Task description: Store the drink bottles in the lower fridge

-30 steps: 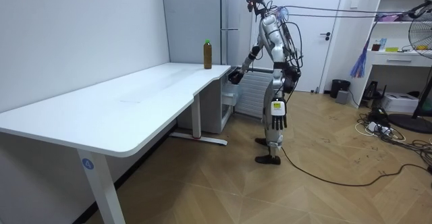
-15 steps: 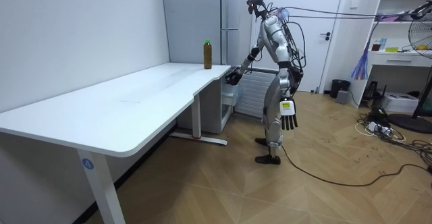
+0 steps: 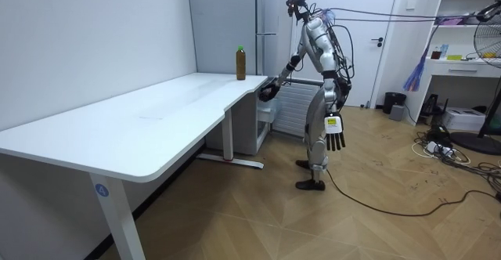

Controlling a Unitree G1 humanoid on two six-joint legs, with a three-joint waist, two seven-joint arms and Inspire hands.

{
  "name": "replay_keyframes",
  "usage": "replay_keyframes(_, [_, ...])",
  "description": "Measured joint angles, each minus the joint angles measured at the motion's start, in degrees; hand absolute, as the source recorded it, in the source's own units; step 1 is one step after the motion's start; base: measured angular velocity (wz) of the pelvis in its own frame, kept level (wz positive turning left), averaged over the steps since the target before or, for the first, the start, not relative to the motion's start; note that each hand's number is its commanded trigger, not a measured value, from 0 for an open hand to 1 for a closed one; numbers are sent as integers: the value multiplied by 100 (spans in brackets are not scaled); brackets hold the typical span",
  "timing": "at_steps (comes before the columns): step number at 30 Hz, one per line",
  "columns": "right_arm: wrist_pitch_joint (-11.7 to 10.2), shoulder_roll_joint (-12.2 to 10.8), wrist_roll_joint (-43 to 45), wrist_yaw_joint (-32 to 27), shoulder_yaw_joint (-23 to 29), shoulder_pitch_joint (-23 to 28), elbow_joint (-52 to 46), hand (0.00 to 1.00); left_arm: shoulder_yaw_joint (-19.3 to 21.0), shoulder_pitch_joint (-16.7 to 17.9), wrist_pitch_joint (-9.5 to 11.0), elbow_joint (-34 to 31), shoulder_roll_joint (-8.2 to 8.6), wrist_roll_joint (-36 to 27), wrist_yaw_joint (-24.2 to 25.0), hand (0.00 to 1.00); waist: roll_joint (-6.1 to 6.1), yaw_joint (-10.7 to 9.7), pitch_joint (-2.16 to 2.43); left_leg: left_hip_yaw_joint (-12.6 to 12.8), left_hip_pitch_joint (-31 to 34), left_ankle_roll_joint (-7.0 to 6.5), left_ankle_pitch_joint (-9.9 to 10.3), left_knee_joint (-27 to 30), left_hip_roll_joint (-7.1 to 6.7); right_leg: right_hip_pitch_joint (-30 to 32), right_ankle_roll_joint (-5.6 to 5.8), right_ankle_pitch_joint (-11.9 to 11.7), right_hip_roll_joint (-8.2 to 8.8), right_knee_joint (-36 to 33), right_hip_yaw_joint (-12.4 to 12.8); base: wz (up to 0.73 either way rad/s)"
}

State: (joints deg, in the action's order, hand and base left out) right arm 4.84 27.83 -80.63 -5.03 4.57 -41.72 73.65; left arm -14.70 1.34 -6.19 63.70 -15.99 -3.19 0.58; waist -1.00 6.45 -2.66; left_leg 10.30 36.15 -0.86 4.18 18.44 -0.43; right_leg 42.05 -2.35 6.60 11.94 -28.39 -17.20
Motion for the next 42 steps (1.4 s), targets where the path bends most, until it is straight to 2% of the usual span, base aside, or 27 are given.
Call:
replay_keyframes(4, [47, 30, 151, 1, -76, 52, 1, 0, 141, 64, -14, -95, -1, 138, 2, 0, 1, -28, 1, 16, -113, -12, -8, 10, 11, -122, 1, 19, -5, -15, -9, 3])
replay_keyframes(6, [154, 51, 290, 5, -122, 83, 35, 0, 212, 124, -16, -172, -2, 138, 9, 0, 0, -30, 0, 17, -249, -16, -5, -6, 10, -260, 5, 25, -12, -1, -15, 0])
replay_keyframes(10, [161, 57, 427, 55, -167, 159, 126, 0, 215, 126, -10, -204, -2, 139, 11, 0, 1, -54, 1, 14, -386, -18, -4, -44, 19, -434, 14, 30, -27, 76, -57, 5])
replay_keyframes(12, [174, 67, 460, 208, -164, 163, 262, 0, 229, 132, -9, -202, -2, 140, 12, 0, 3, -123, 1, 17, -439, -20, -4, -52, 33, -531, 21, 24, -36, 123, -115, 9])
replay_keyframes(20, [272, 78, 480, 590, -67, 364, 622, 0, 389, 151, -4, -185, -11, 143, 21, 0, 14, -183, 10, 41, -878, -34, 1, -240, 78, -1015, 58, -11, -123, 389, -185, -1])
replay_keyframes(24, [269, 199, 781, 782, 173, 814, 624, 0, 801, 284, -8, -194, -19, 126, 11, 0, 20, -238, 74, 40, -1291, -38, 7, -416, 113, -1488, 113, -47, -229, 677, -223, -3])
replay_keyframes(25, [265, 226, 848, 786, 171, 859, 624, 0, 805, 304, -11, -190, -25, 129, 8, 0, 26, -263, 86, 40, -1350, -38, 7, -446, 116, -1562, 119, -53, -241, 699, -239, 0])
replay_keyframes(27, [236, 243, 912, 905, 163, 1083, 619, 0, 806, 358, -6, -196, -44, 144, 13, 0, -7, -324, 157, 42, -1612, -33, 10, -567, 128, -1842, 146, -67, -292, 856, -264, 0])
replay_keyframes(30, [218, 235, 1169, 1124, 189, 1463, 566, 0, 845, 369, 43, -196, -40, 148, 17, 0, -61, -432, 207, 45, -1916, -8, 35, -662, 171, -2225, 163, -78, -365, 1062, -343, 5])
replay_keyframes(34, [121, 35, 1366, 1406, 230, 2219, 50, 0, 965, 512, 168, -181, -30, 36, -46, 0, -110, -490, 237, 53, -2398, 42, 118, -786, 220, -2746, 187, -88, -479, 1313, -339, -6])
replay_keyframes(37, [14, -222, 1604, 1508, 232, 2930, -302, 0, 1028, 589, 250, -181, 2, 40, -123, 0, -118, -501, 259, 56, -2723, 89, 227, -814, 287, -3148, 208, -90, -598, 1540, -332, -7])
replay_keyframes(39, [-34, -476, 1958, 1650, 237, 3596, -551, 0, 1108, 740, 338, -193, 64, 49, -141, 0, -98, -502, 296, 46, -2922, 131, 322, -817, 333, -3427, 224, -87, -679, 1695, -332, -6])
replay_keyframes(40, [-50, -559, 1994, 1653, 241, 3732, -602, 0, 1200, 796, 358, -192, 105, 51, -158, 0, -93, -499, 296, 47, -2985, 142, 339, -824, 339, -3486, 231, -76, -690, 1706, -324, -8])
replay_keyframes(42, [-70, -900, 2254, 1675, 227, 4227, -767, 0, 1280, 1042, 392, -200, 191, 123, -248, 0, -72, -570, 309, 77, -3222, 181, 381, -896, 361, -3707, 244, -38, -739, 1786, -290, -10])
